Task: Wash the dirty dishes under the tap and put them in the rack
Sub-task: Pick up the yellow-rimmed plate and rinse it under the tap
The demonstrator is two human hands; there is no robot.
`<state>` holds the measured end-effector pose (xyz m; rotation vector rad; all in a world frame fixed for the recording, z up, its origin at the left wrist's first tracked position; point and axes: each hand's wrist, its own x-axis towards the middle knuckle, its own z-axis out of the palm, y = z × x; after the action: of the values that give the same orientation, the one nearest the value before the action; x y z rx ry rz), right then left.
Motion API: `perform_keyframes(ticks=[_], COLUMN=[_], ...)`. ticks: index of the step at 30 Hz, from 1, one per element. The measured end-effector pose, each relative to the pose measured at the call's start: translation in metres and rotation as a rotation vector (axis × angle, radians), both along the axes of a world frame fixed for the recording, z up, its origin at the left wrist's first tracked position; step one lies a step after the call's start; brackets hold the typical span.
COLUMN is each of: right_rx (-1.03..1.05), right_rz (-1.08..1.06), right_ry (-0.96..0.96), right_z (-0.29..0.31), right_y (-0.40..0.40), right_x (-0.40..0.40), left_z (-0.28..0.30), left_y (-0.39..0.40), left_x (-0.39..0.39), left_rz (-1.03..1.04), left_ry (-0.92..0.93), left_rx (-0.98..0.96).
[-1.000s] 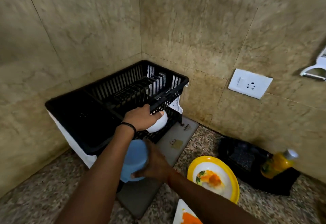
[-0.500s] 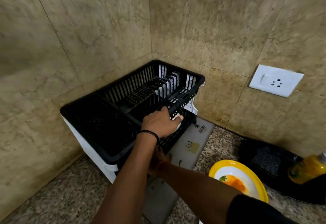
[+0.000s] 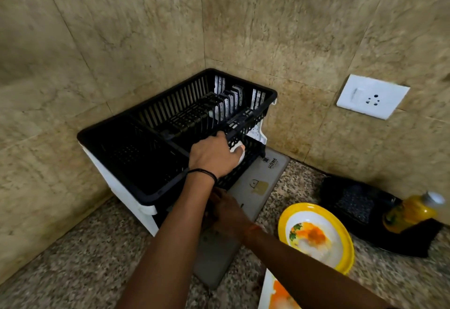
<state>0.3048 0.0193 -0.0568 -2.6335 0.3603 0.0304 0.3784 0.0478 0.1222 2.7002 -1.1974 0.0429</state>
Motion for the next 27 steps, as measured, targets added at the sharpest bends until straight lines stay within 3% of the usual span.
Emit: perform_keyframes(ticks=[3, 6, 10, 12, 13, 16, 18, 20, 27], right_rx=[0.072, 0.066, -0.033, -0.084, -0.081, 0.103, 0.338, 0.474, 0.680], right_rz=[-0.076, -0.207, -0.516, -0.697, -0.795, -1.065, -1.233, -1.292, -1.175], right_ry=[-0.085, -0.236, -0.250, -0.213, -0.197, -0.232, -0.277, -0.303, -0.382], right_z=[0.027, 0.040, 0.020, 0.007, 0.002, -0.005, -0.011, -0.018, -0.027], right_y=[-0.007, -0.020, -0.041, -0.047, -0.050, -0.052, -0.054, -0.059, -0.076], right_x=[-0.054, -0.107, -0.174, -0.202, -0.214, -0.243, -0.258, -0.273, -0.293], left_z=[-0.009, -0.033, -0.068, -0.088, -0.099, -0.126, -0.137, -0.143, -0.150], left_y=[0.006, 0.006, -0.001, -0.009, -0.014, -0.025, -0.029, -0.034, -0.049], left_x=[-0.016, -0.036, -0.075, -0.097, -0.108, -0.138, -0.151, -0.160, -0.170], left_rz=[0.051, 0.060, 0.005, -0.075, -0.102, -0.038, -0.023, -0.043, 0.026], left_ry=[-0.221, -0.309, -0.234, -0.003, 0.168, 0.582, 0.613, 0.570, 0.665], left_rx=[-0.073, -0.277, -0.461, -0.532, -0.507, -0.166, 0.035, 0.096, -0.019])
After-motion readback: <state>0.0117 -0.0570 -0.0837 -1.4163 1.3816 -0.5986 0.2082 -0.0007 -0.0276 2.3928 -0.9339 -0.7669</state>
